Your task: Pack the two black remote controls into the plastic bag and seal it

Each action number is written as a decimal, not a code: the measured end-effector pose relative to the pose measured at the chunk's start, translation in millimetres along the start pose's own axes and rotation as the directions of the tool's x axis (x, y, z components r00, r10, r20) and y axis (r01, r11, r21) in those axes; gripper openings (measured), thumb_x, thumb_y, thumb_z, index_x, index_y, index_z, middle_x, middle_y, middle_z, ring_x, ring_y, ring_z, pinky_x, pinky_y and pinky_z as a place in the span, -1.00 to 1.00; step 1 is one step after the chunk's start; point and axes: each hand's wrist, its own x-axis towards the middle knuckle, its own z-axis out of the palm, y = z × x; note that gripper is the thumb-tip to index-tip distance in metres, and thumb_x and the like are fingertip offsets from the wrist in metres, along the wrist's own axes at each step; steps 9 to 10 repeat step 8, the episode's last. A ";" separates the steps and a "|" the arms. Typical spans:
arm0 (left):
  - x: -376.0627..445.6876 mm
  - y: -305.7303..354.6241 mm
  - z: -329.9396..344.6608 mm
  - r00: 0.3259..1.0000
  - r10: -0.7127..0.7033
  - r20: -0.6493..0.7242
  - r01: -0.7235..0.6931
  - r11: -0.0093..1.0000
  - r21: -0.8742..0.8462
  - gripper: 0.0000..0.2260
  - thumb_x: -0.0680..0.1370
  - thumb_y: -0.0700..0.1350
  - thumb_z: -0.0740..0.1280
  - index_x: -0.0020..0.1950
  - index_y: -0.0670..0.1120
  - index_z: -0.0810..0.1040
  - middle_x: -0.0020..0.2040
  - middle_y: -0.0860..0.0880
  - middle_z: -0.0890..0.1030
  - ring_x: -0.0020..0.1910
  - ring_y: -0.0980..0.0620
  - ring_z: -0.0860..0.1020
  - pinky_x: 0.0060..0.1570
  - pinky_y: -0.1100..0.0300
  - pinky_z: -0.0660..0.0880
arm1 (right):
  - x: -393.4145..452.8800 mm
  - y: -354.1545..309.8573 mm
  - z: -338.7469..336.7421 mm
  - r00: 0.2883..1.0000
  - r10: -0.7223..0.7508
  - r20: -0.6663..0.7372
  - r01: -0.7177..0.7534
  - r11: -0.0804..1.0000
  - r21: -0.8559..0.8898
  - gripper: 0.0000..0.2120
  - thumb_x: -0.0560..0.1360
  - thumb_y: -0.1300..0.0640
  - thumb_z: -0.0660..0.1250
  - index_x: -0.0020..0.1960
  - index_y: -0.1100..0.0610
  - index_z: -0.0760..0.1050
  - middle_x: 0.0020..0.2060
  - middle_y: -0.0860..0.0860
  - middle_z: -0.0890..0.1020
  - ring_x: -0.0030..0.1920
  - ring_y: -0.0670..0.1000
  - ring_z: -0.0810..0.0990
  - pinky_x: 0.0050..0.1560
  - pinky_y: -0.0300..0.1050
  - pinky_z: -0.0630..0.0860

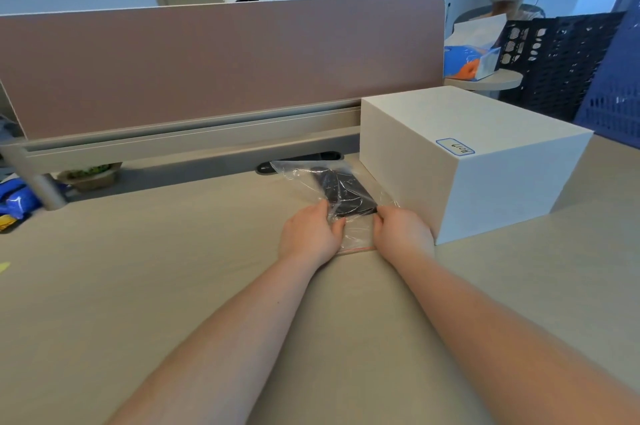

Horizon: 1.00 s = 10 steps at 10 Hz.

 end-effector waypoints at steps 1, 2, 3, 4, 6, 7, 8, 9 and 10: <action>-9.9 -2.3 -4.2 0.999 -0.038 -0.020 0.038 0.999 0.010 -0.71 0.52 0.11 0.18 0.05 -0.08 0.43 0.07 -0.12 0.60 0.09 -0.20 0.52 0.01 -0.01 0.47 | -2.6 0.3 -0.5 1.000 -0.006 0.004 0.006 0.999 -0.031 -0.76 0.54 0.12 0.11 -0.08 0.18 0.51 -0.11 0.17 0.65 -0.09 0.21 0.60 -0.23 -0.10 0.39; -19.6 -4.8 -8.2 0.995 -0.097 -0.034 0.097 0.995 -0.016 -0.65 0.53 0.14 0.15 0.11 -0.10 0.40 0.10 -0.15 0.58 0.10 -0.22 0.51 0.02 -0.03 0.47 | -6.8 1.0 -3.1 0.999 -0.036 -0.002 0.036 0.997 -0.071 -0.74 0.55 0.10 0.10 -0.07 0.20 0.52 -0.09 0.16 0.64 -0.08 0.20 0.60 -0.20 -0.09 0.44; -30.9 -8.0 -13.1 0.990 -0.139 -0.037 0.136 0.988 -0.066 -0.56 0.55 0.15 0.13 0.31 -0.10 0.31 0.27 -0.13 0.49 0.21 -0.21 0.47 0.12 -0.05 0.47 | -14.6 1.6 -8.8 0.998 -0.070 -0.010 0.068 0.992 -0.104 -0.75 0.55 0.11 0.12 -0.07 0.22 0.53 -0.08 0.16 0.64 -0.08 0.19 0.60 -0.23 -0.10 0.38; -43.7 -14.6 -17.2 0.989 -0.146 -0.025 0.144 0.987 -0.075 -0.51 0.56 0.15 0.10 0.38 -0.12 0.26 0.41 -0.11 0.36 0.32 -0.19 0.39 0.25 -0.05 0.41 | -25.8 1.8 -16.0 0.990 -0.139 -0.020 0.136 0.984 -0.113 -0.75 0.55 0.10 0.14 -0.06 0.23 0.52 -0.07 0.17 0.63 -0.05 0.21 0.59 -0.15 -0.03 0.48; -79.0 -30.1 -32.6 0.993 -0.118 -0.026 0.117 0.993 -0.018 -0.67 0.56 0.08 0.14 0.02 -0.18 0.47 0.08 -0.15 0.55 0.09 -0.22 0.51 0.04 -0.05 0.49 | -51.2 2.8 -27.1 0.981 -0.194 0.024 0.195 0.979 -0.064 -0.72 0.55 0.06 0.14 -0.09 0.23 0.53 -0.08 0.17 0.61 -0.02 0.22 0.56 -0.11 0.00 0.50; -101.6 -38.7 -40.1 0.995 -0.099 -0.017 0.099 0.995 0.017 -0.69 0.56 0.04 0.14 -0.05 -0.18 0.50 0.08 -0.13 0.54 0.09 -0.20 0.51 0.03 -0.03 0.49 | -68.7 1.0 -36.1 0.976 -0.208 0.057 0.212 0.974 -0.083 -0.73 0.55 0.07 0.13 -0.10 0.20 0.54 -0.09 0.14 0.61 -0.01 0.20 0.56 -0.10 -0.01 0.49; -119.8 -43.7 -42.4 0.995 -0.082 -0.059 0.083 0.996 0.023 -0.73 0.57 0.01 0.13 -0.07 -0.16 0.50 0.06 -0.10 0.55 0.08 -0.17 0.51 0.00 0.00 0.48 | -83.0 2.7 -41.7 0.973 -0.226 0.054 0.230 0.969 -0.086 -0.72 0.57 0.08 0.12 -0.06 0.20 0.55 -0.06 0.13 0.62 0.05 0.19 0.54 -0.04 -0.01 0.47; -119.8 -43.7 -42.4 0.995 -0.082 -0.059 0.083 0.996 0.023 -0.73 0.57 0.01 0.13 -0.07 -0.16 0.50 0.06 -0.10 0.55 0.08 -0.17 0.51 0.00 0.00 0.48 | -83.0 2.7 -41.7 0.973 -0.226 0.054 0.230 0.969 -0.086 -0.72 0.57 0.08 0.12 -0.06 0.20 0.55 -0.06 0.13 0.62 0.05 0.19 0.54 -0.04 -0.01 0.47; -119.8 -43.7 -42.4 0.995 -0.082 -0.059 0.083 0.996 0.023 -0.73 0.57 0.01 0.13 -0.07 -0.16 0.50 0.06 -0.10 0.55 0.08 -0.17 0.51 0.00 0.00 0.48 | -83.0 2.7 -41.7 0.973 -0.226 0.054 0.230 0.969 -0.086 -0.72 0.57 0.08 0.12 -0.06 0.20 0.55 -0.06 0.13 0.62 0.05 0.19 0.54 -0.04 -0.01 0.47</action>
